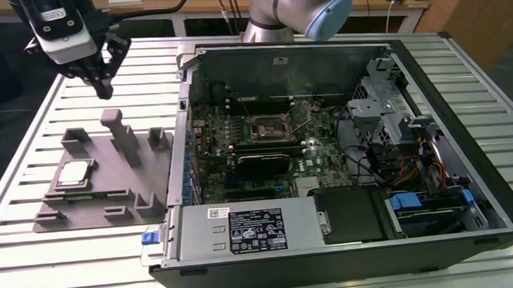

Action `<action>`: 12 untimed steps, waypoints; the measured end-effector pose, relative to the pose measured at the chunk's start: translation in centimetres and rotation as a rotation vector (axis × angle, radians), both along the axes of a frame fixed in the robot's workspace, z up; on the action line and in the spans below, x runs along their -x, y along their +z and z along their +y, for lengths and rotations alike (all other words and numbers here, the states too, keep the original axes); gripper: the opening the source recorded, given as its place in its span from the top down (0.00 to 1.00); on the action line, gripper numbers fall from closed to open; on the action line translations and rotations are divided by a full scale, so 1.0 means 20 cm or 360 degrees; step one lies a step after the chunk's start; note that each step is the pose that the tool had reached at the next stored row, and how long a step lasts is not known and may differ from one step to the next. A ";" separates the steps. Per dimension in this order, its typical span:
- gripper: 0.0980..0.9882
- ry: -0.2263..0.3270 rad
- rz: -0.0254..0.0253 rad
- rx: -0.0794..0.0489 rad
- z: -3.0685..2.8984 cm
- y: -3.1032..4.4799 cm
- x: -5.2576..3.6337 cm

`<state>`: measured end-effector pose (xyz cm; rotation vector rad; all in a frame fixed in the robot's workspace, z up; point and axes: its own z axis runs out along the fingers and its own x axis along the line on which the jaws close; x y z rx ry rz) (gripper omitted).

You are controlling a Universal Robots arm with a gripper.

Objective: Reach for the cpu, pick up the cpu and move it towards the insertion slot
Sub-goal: 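Reach for the cpu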

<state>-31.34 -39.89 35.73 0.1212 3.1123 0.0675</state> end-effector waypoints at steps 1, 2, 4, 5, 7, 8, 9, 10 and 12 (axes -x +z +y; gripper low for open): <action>0.99 0.0000 -0.00001 0.0000 0.000 -0.004 0.014; 0.99 0.0000 -0.00001 0.0000 0.000 -0.008 0.029; 0.99 0.0000 -0.00001 0.0000 0.000 -0.016 0.056; 0.99 0.0000 0.00001 0.0000 0.000 -0.019 0.070; 0.99 0.0000 0.00000 0.0000 0.000 -0.027 0.096; 0.99 0.0000 0.00000 0.0000 0.000 -0.031 0.110; 0.99 0.0000 0.00000 0.0000 0.000 -0.034 0.124; 0.99 0.0000 0.00000 0.0000 0.000 -0.038 0.136; 0.99 0.0000 0.00001 0.0000 0.000 -0.045 0.161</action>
